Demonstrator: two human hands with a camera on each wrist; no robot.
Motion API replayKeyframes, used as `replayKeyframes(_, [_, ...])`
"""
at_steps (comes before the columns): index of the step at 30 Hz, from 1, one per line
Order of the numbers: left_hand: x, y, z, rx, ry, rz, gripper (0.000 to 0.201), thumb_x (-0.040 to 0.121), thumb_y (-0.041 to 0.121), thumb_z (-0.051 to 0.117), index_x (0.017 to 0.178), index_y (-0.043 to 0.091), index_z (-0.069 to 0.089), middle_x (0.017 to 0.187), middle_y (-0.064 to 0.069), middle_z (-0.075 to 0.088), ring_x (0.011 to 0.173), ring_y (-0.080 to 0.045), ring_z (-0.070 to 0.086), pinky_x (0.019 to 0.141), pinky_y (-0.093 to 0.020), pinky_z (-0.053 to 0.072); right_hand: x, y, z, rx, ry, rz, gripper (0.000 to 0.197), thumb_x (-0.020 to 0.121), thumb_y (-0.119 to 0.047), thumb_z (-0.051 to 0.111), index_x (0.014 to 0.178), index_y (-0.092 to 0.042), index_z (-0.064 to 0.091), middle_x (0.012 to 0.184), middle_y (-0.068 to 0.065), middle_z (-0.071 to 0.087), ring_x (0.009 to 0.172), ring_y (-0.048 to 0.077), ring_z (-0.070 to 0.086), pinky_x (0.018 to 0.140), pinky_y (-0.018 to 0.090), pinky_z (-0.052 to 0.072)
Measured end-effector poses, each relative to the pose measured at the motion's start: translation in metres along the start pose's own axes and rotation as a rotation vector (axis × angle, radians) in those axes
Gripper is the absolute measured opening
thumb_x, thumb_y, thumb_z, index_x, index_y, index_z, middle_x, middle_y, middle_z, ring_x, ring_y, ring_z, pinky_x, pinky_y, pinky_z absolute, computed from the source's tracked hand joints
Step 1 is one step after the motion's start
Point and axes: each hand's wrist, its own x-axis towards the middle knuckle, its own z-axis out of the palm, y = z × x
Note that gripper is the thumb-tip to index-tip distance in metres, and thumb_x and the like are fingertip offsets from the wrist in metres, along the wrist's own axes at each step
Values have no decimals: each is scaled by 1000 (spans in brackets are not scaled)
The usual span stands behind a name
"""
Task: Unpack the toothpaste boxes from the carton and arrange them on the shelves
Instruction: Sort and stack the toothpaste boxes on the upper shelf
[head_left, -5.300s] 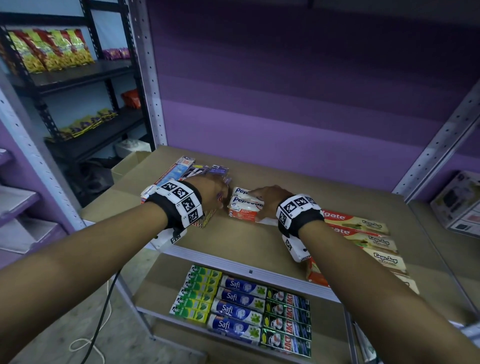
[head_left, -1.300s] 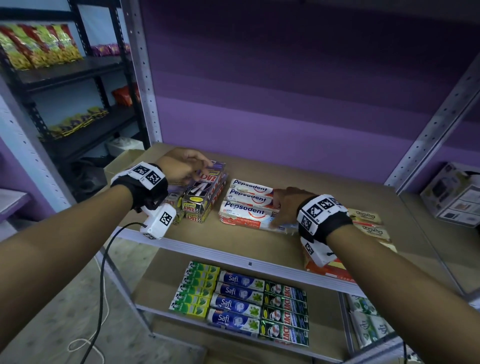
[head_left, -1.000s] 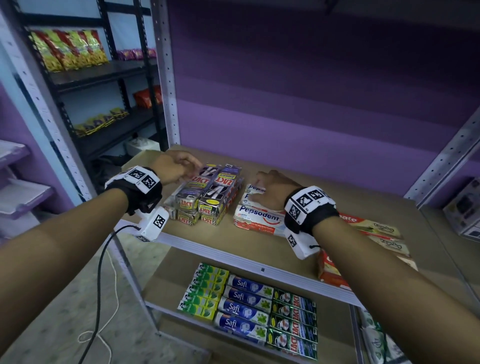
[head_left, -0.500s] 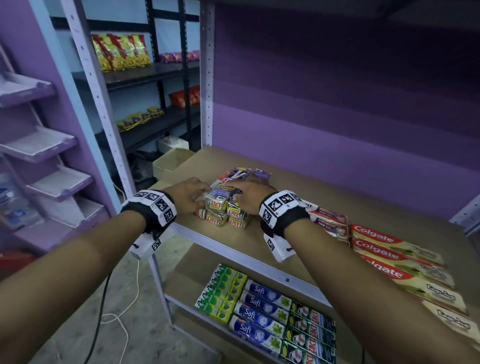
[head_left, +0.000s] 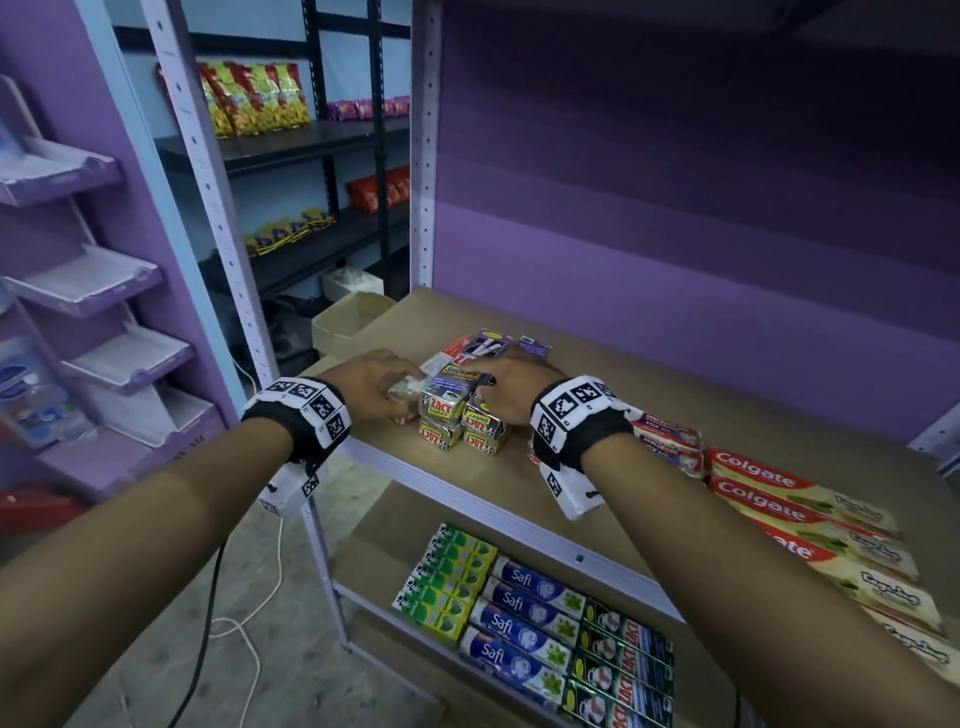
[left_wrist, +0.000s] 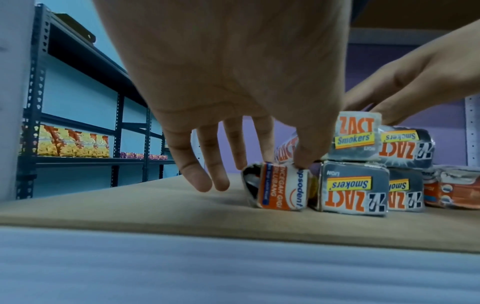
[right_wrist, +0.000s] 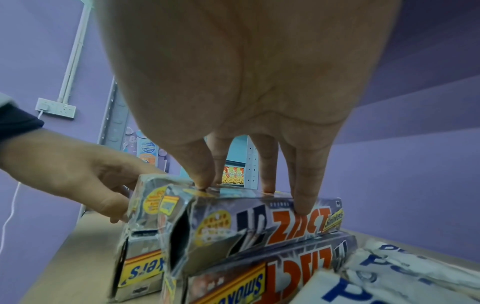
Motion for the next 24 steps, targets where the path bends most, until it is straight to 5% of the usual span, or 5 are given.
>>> replayKeyframes(5, [3,-5,-1,59,63,-49,51,81,28,77,128,24,60,118,-8,57,108,-25,58,93,-24,42,-2,0,1,-13,-12,23,46,97,-34,47,141,-49,43,154,4,33,126,27,49,103,38,45])
replayKeyframes(10, [5,1,1,87,86,-97,47,80,38,75,123,29,59,114,-5,64,100,-22,61,88,-27,47,-3,0,-1,-20,-25,33,46,98,-34,47,142,-47,42,155,6,29,129,30,47,106,38,43])
replayKeyframes(14, [10,1,0,-34,141,-183,42,75,30,80,114,31,65,113,-1,67,103,-18,64,90,-29,51,-5,-2,1,-28,-42,54,46,99,-35,44,142,-50,40,160,9,23,126,33,51,110,52,38])
replayKeyframes(20, [22,-6,-8,-194,136,-286,41,74,18,83,111,29,70,110,3,66,110,-10,60,89,-21,44,-6,-1,4,-6,-3,46,45,100,-34,44,142,-51,40,157,8,26,93,18,56,87,31,47])
replayKeyframes(24, [27,-12,-18,-345,127,-359,38,77,10,80,112,23,70,114,-3,67,105,-16,61,88,-29,51,-7,0,5,2,14,35,46,99,-34,44,140,-54,41,155,7,28,108,22,59,76,26,45])
